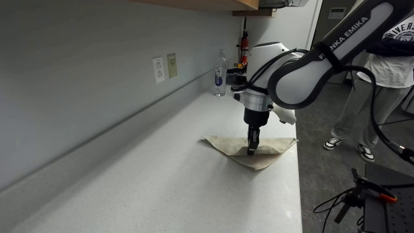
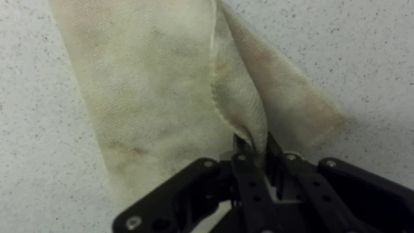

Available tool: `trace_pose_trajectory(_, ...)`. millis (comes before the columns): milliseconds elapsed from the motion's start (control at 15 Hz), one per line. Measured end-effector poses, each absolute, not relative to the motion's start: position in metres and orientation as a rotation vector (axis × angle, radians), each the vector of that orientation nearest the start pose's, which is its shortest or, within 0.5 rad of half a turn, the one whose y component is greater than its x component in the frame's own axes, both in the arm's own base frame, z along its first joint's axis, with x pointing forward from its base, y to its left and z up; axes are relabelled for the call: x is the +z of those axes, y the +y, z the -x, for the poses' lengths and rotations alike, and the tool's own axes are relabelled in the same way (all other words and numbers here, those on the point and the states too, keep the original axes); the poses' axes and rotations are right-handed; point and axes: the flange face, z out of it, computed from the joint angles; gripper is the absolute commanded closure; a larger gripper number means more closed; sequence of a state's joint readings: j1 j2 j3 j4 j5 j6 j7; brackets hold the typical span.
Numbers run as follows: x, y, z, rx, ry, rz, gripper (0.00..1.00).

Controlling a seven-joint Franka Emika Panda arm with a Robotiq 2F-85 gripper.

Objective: Fold the towel on the counter

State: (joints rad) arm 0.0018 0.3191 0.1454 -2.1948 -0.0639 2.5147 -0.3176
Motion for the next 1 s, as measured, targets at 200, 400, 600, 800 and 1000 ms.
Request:
trace_pose_trajectory(200, 0.240, 0.087, -0.551, -0.006, -0.787, 3.033, 0.27)
trace_pose_trajectory(400, 0.246, 0.093, -0.549, 0.009, -0.783, 3.036, 0.05)
trace_pose_trajectory(600, 0.255, 0.096, -0.547, 0.014, -0.782, 3.040, 0.00)
trace_pose_trajectory(800, 0.267, 0.095, -0.547, 0.013, -0.770, 3.054, 0.00)
trace_pose_trajectory(1000, 0.276, 0.085, -0.547, 0.004, -0.754, 3.080, 0.00)
